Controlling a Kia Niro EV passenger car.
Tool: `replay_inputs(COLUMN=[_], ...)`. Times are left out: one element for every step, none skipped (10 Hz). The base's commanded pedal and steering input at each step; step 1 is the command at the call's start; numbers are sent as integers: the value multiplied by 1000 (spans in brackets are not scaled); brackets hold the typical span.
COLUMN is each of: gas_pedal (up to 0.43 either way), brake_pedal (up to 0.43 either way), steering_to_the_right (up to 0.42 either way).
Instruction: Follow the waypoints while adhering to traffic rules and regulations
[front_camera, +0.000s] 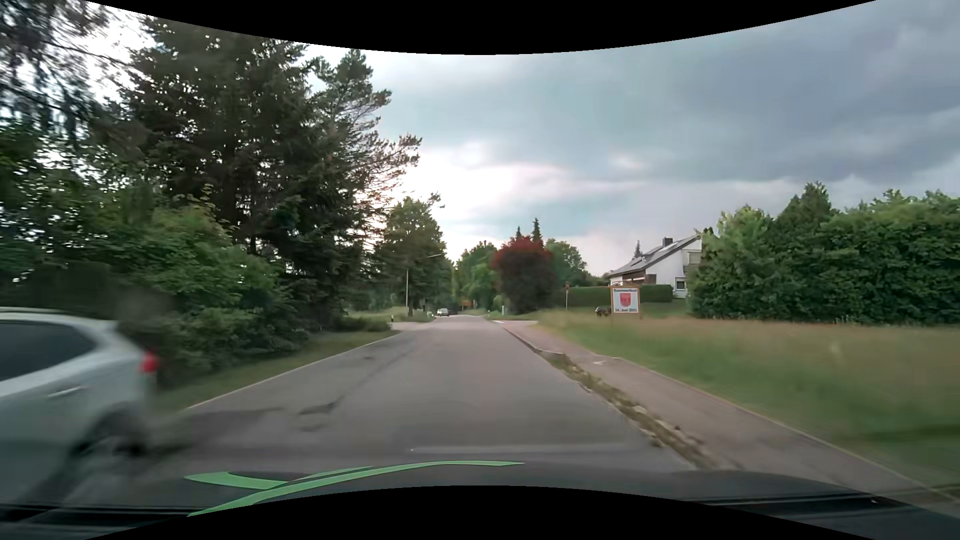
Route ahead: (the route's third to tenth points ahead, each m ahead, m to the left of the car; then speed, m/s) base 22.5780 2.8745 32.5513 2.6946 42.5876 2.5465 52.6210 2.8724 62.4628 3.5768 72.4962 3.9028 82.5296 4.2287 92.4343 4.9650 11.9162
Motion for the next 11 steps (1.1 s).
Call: replay_inputs(gas_pedal=[59,59,59,59,59,59,59,59,59,59,59], brake_pedal=[0,0,0,0,0,0,0,0,0,0,0], steering_to_the_right=[-4,-4,-4,-4,-4,-3,-2,-1,-1,1,2])
